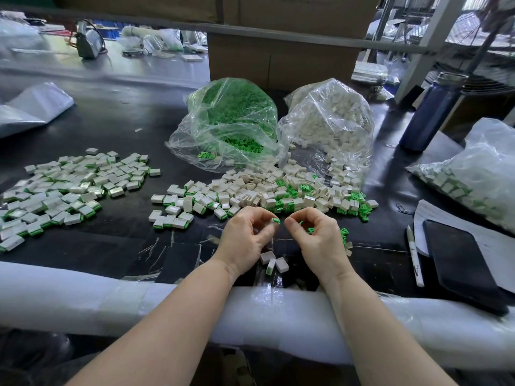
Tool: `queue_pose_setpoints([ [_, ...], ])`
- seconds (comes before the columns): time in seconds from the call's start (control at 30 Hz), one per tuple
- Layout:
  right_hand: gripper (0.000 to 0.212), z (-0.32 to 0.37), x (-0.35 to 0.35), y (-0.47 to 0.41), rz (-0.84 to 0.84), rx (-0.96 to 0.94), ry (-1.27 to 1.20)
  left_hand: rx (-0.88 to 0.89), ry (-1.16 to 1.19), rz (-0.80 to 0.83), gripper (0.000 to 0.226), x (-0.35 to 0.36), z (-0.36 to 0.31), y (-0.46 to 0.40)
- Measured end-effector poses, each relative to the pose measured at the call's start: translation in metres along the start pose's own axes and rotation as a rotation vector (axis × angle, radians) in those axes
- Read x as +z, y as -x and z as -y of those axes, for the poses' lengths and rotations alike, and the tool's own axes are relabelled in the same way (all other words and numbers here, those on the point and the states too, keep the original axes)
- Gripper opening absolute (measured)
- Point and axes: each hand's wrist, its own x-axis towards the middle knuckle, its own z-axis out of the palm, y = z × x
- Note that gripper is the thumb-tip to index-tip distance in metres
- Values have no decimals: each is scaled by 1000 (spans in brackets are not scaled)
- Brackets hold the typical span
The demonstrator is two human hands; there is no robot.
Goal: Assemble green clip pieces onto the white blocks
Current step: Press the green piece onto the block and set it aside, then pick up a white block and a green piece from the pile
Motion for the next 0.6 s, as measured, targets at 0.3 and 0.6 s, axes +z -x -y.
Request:
queue_pose_setpoints([
  [0.3, 17, -4, -2, -2, -139, 86, 64, -195, -22, -530, 24, -13, 10, -7],
  [0.6, 10, -10, -5, -6, -230, 162, 181, -310, -344, -342, 44, -9, 9, -6],
])
